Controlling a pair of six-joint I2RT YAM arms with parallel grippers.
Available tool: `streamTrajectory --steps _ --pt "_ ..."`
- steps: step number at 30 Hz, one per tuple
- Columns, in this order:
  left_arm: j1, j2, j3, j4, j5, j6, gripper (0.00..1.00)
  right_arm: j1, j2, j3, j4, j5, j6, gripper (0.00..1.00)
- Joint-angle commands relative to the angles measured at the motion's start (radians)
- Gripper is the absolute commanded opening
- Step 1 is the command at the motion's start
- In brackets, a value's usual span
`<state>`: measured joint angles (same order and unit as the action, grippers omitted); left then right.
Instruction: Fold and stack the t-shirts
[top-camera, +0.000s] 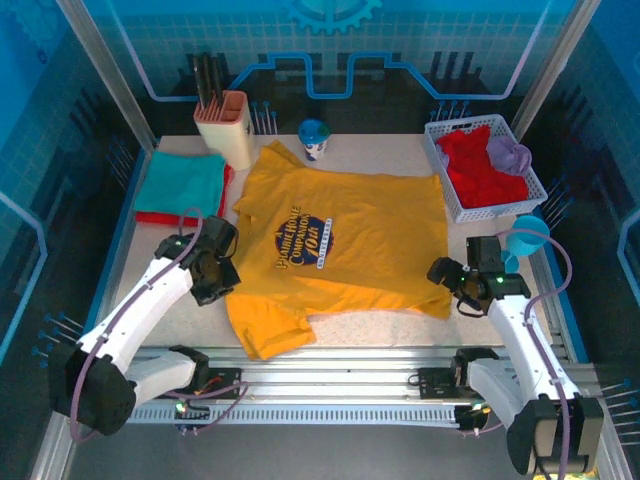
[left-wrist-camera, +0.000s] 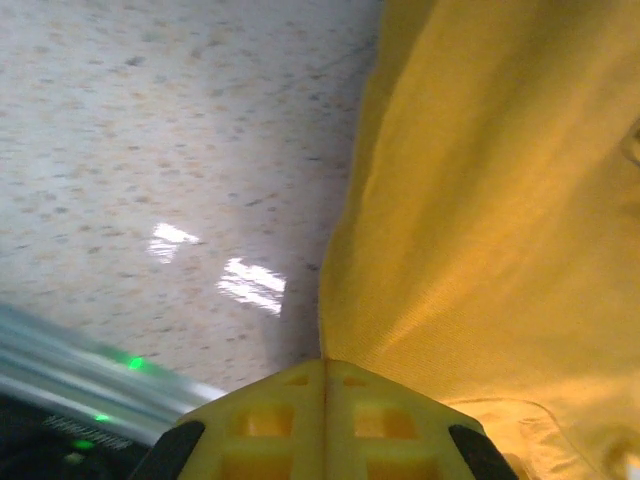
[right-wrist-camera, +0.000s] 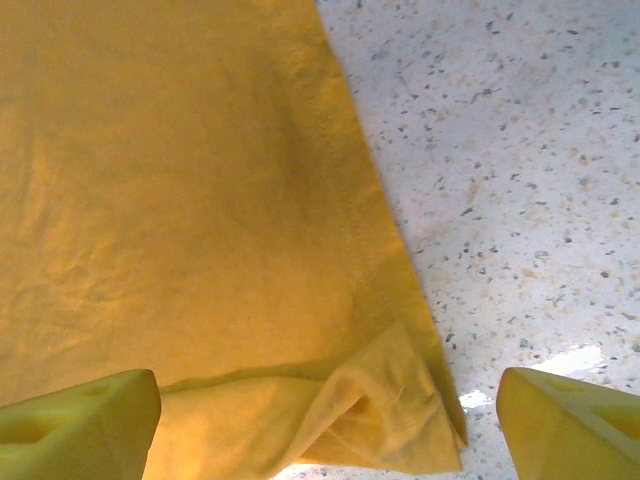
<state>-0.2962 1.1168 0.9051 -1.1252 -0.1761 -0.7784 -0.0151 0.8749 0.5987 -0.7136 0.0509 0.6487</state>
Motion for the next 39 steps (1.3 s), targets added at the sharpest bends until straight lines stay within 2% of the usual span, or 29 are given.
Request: streamTrajectory --steps 1,2,3,4,6,8,12,15,17,24,26,32,36,39 --pt "0.011 -0.035 0.030 -0.205 -0.088 0.039 0.00 -0.028 -0.020 0.020 -0.029 -0.003 -0.013 0.89" --pt "0.016 -0.041 0.031 -0.197 -0.067 0.042 0.09 -0.029 -0.020 0.016 -0.022 -0.009 -0.014 0.89" --pt "0.019 -0.040 0.028 -0.186 -0.053 0.048 0.27 -0.029 -0.017 0.013 -0.017 -0.012 -0.013 0.89" --pt "0.021 -0.029 0.022 -0.170 -0.047 0.054 0.37 -0.029 -0.012 0.014 -0.014 -0.018 -0.013 0.90" --pt "0.028 0.019 0.020 -0.153 -0.023 0.074 0.47 -0.029 -0.003 0.022 -0.015 -0.029 -0.020 0.90" --pt "0.028 0.068 0.032 -0.138 -0.006 0.100 0.73 -0.029 0.001 0.031 -0.010 -0.042 -0.041 0.91" --pt "0.030 0.117 0.143 -0.057 0.009 0.175 0.74 -0.023 0.025 0.070 0.025 -0.073 -0.120 0.92" --pt "0.052 0.227 0.298 0.059 0.073 0.283 0.73 -0.011 0.079 0.125 0.071 -0.104 -0.174 0.92" --pt "0.054 0.323 0.414 0.111 0.068 0.355 0.73 0.014 0.132 0.166 0.118 -0.075 -0.196 0.93" --pt "0.088 0.637 0.637 0.371 0.101 0.543 0.75 0.071 0.420 0.382 0.253 0.028 -0.279 0.93" --pt "0.109 0.743 0.729 0.409 0.159 0.567 0.74 0.080 0.504 0.456 0.273 0.053 -0.314 0.92" --pt "0.117 1.024 1.036 0.423 0.087 0.617 0.75 0.086 0.746 0.682 0.284 0.058 -0.347 0.89" --pt "0.128 1.208 1.264 0.347 0.025 0.606 0.75 0.091 0.918 0.833 0.251 0.078 -0.365 0.87" --pt "0.165 1.339 1.433 0.271 0.023 0.565 0.74 0.091 1.052 0.959 0.193 0.092 -0.376 0.84"
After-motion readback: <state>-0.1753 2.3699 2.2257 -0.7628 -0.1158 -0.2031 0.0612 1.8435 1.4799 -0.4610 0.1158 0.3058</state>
